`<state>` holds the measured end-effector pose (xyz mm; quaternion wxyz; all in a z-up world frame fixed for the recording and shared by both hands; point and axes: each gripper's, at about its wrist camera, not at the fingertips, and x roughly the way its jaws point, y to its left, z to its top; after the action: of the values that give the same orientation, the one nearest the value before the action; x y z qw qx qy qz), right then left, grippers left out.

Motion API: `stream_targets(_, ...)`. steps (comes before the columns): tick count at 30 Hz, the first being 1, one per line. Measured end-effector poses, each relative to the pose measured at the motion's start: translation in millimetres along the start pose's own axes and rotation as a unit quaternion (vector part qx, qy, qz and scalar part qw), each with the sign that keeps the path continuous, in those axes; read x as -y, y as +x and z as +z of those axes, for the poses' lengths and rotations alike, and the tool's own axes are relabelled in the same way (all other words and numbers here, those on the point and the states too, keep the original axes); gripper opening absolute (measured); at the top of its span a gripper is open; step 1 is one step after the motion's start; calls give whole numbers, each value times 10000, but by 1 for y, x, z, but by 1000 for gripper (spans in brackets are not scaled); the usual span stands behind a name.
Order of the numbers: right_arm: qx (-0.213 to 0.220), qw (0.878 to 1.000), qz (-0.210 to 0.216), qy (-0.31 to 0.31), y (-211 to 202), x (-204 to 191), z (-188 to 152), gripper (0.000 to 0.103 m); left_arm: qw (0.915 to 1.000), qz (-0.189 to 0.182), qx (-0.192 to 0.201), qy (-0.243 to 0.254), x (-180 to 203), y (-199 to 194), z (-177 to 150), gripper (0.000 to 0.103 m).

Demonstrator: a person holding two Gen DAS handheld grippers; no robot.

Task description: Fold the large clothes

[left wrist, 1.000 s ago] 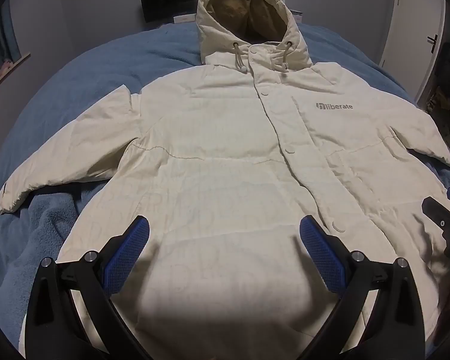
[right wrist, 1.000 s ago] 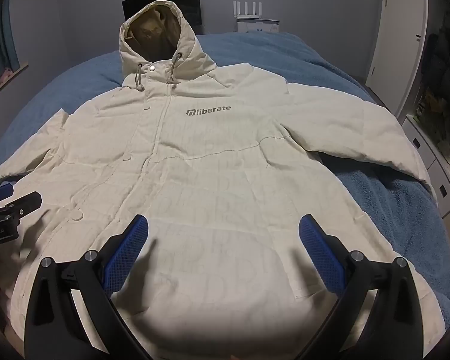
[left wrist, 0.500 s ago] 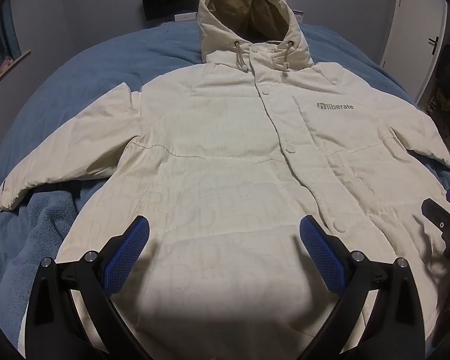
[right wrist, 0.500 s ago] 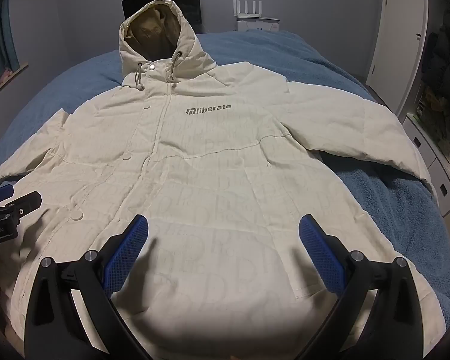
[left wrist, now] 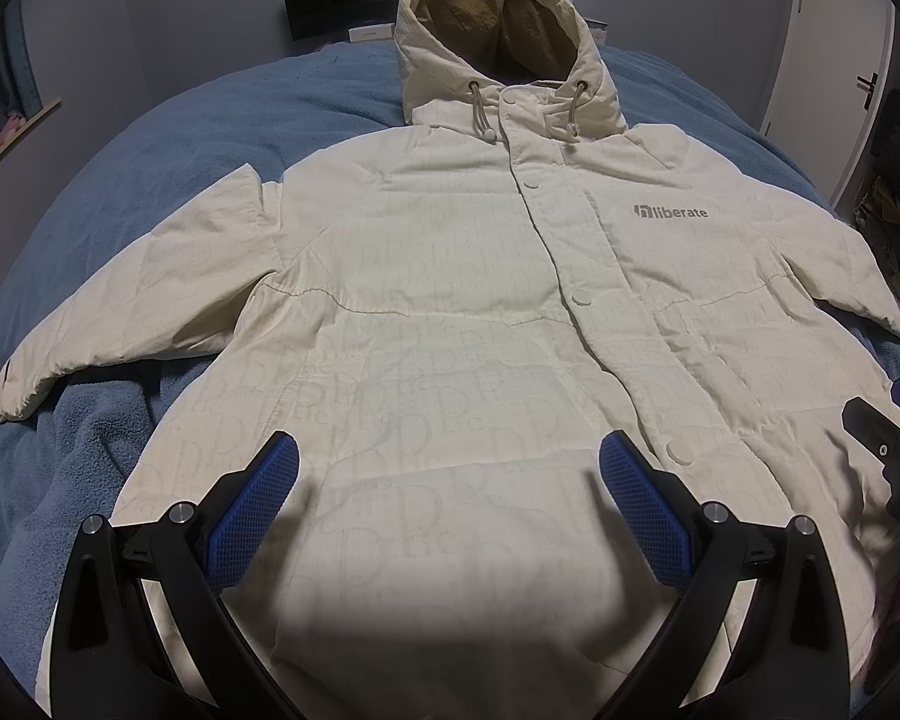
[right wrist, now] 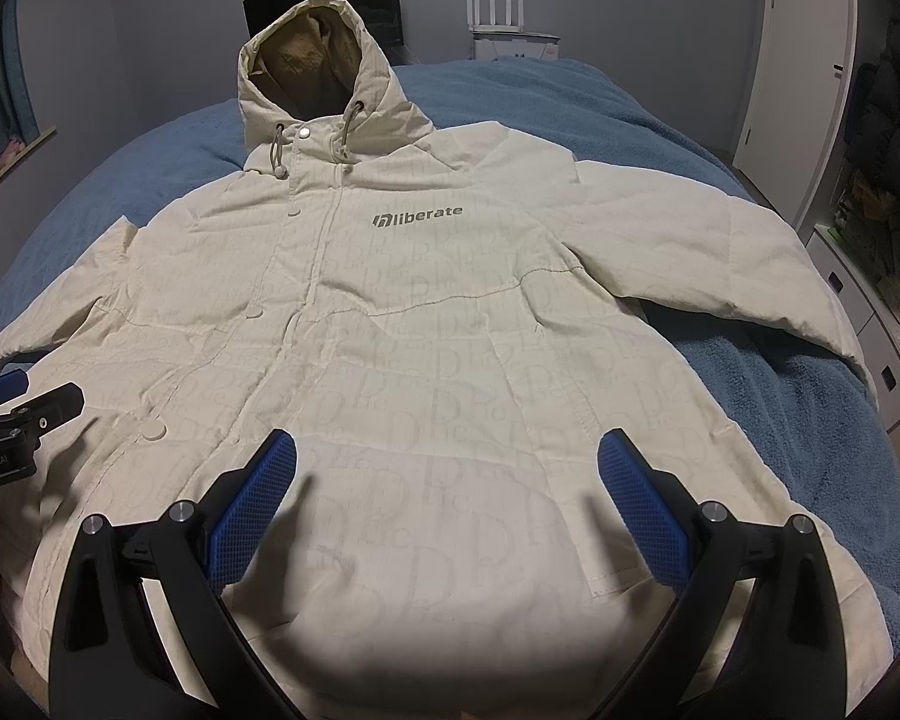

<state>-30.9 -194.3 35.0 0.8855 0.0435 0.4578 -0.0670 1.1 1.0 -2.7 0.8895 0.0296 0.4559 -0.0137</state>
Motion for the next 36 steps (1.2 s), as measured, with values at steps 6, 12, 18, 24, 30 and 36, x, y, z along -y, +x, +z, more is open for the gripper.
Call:
stream_targets(6,-4,10000,6,3,0,0,0,97,10000,-2,-4,-6,0,0,0,97)
stream_targets(12,-10,10000,6,4,1,0,0,97,10000,-5,-10,-4,0,0,0,97)
stream_targets(18,-16,10000,9,8,2,0,0,97,10000,-10,-14,-9,0,0,0,97)
stream_targets(24,-21,10000,12,11,3,0,0,97,10000,-9,-23,-8,0,1,0,97)
stream_targets(30,-28,10000,13,11,4,2,1,97,10000,-11,-27,-11,-1,2,-4,97)
stream_targets(36,-28,10000,12,11,4,-2,-1,97,10000,-11,-29,-10,0,4,-7,97)
